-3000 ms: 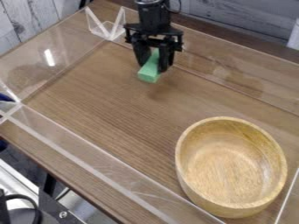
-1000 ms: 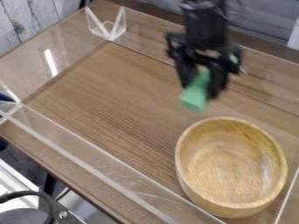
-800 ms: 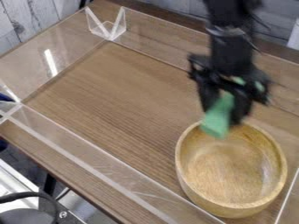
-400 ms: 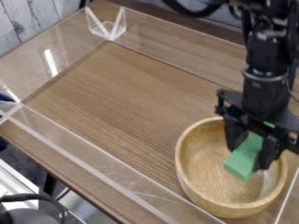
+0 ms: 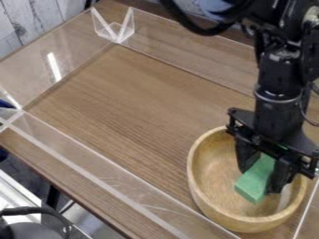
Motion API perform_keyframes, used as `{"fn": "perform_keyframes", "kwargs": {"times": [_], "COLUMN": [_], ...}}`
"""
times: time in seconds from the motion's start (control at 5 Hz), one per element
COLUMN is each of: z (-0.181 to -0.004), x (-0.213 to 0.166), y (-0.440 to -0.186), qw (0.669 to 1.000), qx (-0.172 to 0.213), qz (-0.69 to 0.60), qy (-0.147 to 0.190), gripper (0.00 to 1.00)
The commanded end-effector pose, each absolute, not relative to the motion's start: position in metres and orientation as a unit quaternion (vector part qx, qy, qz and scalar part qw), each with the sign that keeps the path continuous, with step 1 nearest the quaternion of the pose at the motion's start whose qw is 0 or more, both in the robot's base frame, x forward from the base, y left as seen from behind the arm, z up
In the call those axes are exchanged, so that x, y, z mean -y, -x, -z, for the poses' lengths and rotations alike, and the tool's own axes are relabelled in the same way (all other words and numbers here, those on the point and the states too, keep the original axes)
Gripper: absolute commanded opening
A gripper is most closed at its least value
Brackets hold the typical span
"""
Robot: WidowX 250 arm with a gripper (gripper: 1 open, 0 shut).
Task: Put the green block in the brown bowl
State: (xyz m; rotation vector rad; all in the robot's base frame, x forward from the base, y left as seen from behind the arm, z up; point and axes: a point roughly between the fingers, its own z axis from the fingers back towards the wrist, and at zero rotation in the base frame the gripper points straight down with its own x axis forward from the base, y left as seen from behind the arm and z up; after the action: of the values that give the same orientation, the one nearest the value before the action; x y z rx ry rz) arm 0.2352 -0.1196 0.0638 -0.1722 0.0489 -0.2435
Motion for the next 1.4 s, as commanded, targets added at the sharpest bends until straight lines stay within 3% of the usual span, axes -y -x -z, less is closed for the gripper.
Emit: {"fn": "perform_keyframes", "kwargs": {"times": [0.0, 1.2], "z": [-0.075, -0.079], "x": [0.116, 0.102], "y": [-0.241, -0.241], "qw": [0.989, 0.988], "qx": [-0.001, 0.000], "qz": [0.118, 0.118], "qy": [0.092, 0.097], "gripper": [0.00, 0.00]}}
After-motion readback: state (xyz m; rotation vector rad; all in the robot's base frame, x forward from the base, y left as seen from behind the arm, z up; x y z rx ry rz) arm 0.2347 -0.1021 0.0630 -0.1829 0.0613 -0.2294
